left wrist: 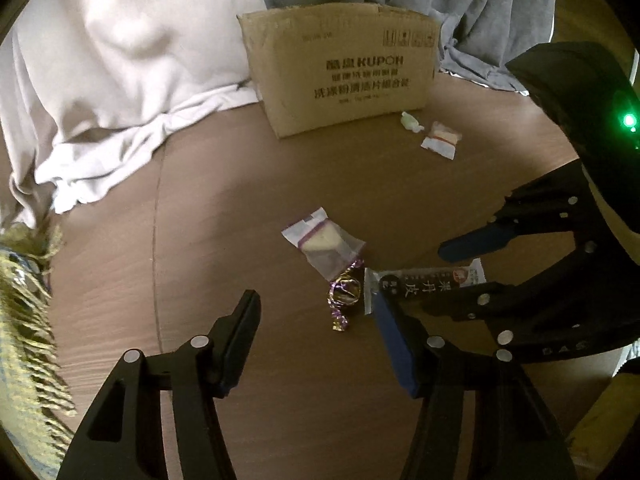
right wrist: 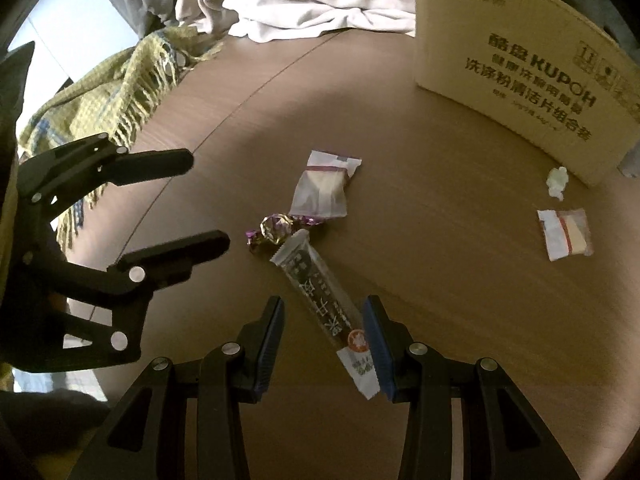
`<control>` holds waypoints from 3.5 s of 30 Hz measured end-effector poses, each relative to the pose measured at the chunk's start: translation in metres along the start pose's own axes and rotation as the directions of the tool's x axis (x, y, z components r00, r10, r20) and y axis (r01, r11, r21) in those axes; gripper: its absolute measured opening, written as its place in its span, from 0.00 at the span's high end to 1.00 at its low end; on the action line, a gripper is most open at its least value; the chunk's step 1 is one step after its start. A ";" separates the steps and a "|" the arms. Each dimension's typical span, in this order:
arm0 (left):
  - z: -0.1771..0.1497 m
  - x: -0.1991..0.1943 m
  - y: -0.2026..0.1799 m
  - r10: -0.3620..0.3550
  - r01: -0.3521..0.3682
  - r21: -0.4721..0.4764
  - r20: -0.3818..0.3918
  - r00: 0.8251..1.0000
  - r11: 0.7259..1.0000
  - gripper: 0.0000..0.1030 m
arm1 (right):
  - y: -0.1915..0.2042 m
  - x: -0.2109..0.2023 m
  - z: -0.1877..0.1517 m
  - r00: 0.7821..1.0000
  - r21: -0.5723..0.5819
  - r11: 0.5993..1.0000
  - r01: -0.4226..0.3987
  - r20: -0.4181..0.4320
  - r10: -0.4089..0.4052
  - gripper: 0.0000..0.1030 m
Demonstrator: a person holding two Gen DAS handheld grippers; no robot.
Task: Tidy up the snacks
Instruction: 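Grasp the purple foil candy with the left tool while the right tool grasps the long dark snack bar, then carry both snacks into the cardboard box and open both tools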
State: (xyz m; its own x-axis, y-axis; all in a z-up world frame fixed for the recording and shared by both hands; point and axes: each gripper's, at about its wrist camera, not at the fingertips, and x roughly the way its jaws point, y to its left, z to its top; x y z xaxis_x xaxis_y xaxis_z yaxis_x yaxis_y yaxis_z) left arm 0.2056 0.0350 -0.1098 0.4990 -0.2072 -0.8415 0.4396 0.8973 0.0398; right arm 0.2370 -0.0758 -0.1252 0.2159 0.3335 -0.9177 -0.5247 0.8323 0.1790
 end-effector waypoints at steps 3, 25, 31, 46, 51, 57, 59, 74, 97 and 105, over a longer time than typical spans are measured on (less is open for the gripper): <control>0.000 0.006 0.005 -0.023 0.023 -0.018 -0.012 1.000 1.000 0.47 | -0.001 0.008 0.002 1.000 0.010 1.000 -0.009 -0.023 0.009 0.59; 0.000 0.032 0.007 -0.111 0.109 -0.046 -0.039 0.993 0.993 0.59 | -0.004 0.015 -0.001 1.000 0.095 0.995 -0.002 0.012 0.001 0.80; 0.003 0.041 0.000 -0.120 0.118 -0.039 -0.053 0.991 0.992 0.69 | -0.010 0.004 -0.006 0.998 0.171 0.985 -0.009 0.064 -0.002 0.81; 0.008 0.029 -0.001 -0.096 0.093 -0.102 -0.023 0.995 0.990 0.76 | -0.019 -0.006 -0.010 0.993 0.239 0.971 -0.012 0.114 -0.016 0.81; 0.019 0.010 0.000 -0.064 0.067 -0.144 0.023 0.998 0.987 0.76 | -0.023 -0.021 -0.008 0.987 0.256 0.966 -0.018 0.158 -0.024 0.81; 0.040 -0.010 0.000 -0.056 0.071 -0.171 0.089 0.994 0.983 0.76 | -0.030 -0.047 0.002 0.972 0.278 0.960 -0.008 0.230 -0.058 0.81; 0.050 -0.018 -0.001 -0.051 0.072 -0.175 0.123 0.991 0.982 0.76 | -0.033 -0.058 0.004 0.963 0.284 0.959 -0.006 0.259 -0.070 0.81; 0.123 -0.070 -0.010 -0.037 0.084 -0.128 0.330 0.943 0.988 0.76 | -0.060 -0.146 0.029 0.860 0.336 0.941 0.036 0.469 -0.200 0.81; 0.225 -0.093 0.007 0.012 0.041 -0.099 0.489 0.872 0.994 0.76 | -0.104 -0.217 0.094 0.737 0.361 0.931 0.049 0.616 -0.278 0.81; 0.261 -0.060 0.019 -0.008 0.067 -0.117 0.441 0.898 0.991 0.76 | -0.140 -0.203 0.126 0.771 0.389 0.921 0.025 0.579 -0.265 0.81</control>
State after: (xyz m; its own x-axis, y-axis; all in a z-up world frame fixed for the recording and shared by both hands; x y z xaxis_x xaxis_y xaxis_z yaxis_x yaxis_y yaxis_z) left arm 0.3786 -0.0376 0.0823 0.7732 -0.3653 -0.5184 0.3817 0.9209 -0.0795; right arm 0.3703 -0.2038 0.0814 0.7821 0.2931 -0.5499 -0.1579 0.9469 0.2802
